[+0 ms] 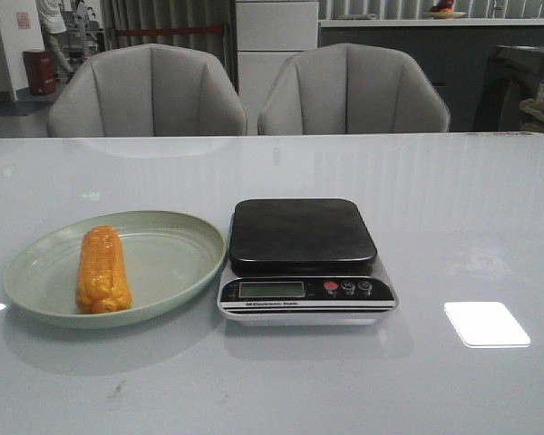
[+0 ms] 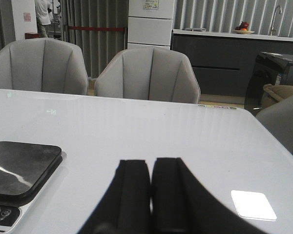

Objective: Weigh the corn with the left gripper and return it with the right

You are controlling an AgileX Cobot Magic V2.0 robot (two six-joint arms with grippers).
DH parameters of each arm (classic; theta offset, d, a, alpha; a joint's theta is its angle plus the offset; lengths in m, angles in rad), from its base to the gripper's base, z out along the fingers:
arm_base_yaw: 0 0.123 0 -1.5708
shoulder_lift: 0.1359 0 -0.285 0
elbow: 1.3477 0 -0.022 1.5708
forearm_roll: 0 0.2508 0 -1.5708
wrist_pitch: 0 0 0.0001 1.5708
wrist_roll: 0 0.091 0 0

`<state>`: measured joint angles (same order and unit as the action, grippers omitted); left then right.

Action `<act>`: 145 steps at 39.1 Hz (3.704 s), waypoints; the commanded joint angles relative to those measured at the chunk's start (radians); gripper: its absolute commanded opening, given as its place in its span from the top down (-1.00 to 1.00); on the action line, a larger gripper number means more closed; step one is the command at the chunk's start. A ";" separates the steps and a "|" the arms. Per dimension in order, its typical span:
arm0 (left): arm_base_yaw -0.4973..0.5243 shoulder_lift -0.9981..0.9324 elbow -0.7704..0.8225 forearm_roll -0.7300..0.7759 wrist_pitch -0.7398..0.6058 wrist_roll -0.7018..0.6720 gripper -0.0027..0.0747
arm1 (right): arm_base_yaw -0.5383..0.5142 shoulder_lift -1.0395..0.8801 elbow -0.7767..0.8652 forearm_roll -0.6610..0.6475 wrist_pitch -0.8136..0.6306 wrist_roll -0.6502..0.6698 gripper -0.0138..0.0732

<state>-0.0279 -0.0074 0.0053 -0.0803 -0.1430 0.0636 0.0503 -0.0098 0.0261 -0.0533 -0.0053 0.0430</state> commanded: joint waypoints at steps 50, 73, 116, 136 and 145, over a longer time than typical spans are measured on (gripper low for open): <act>-0.082 0.514 -0.525 -0.018 0.543 0.000 0.12 | -0.008 -0.019 0.010 -0.012 -0.086 -0.007 0.29; -0.162 0.920 -0.729 -0.171 0.693 0.000 -0.63 | -0.008 -0.019 0.010 -0.012 -0.086 -0.007 0.29; -0.317 1.715 -1.085 -0.237 0.723 -0.055 -0.50 | -0.008 -0.019 0.010 -0.012 -0.086 -0.007 0.29; -0.317 1.827 -1.180 -0.302 0.763 -0.064 0.08 | -0.008 -0.019 0.010 -0.012 -0.086 -0.007 0.29; -0.374 1.827 -1.335 -0.346 0.820 -0.064 0.38 | -0.008 -0.019 0.010 -0.012 -0.086 -0.007 0.29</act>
<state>-0.3659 1.8635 -1.2504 -0.3884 0.6785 0.0084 0.0503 -0.0098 0.0261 -0.0533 -0.0053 0.0430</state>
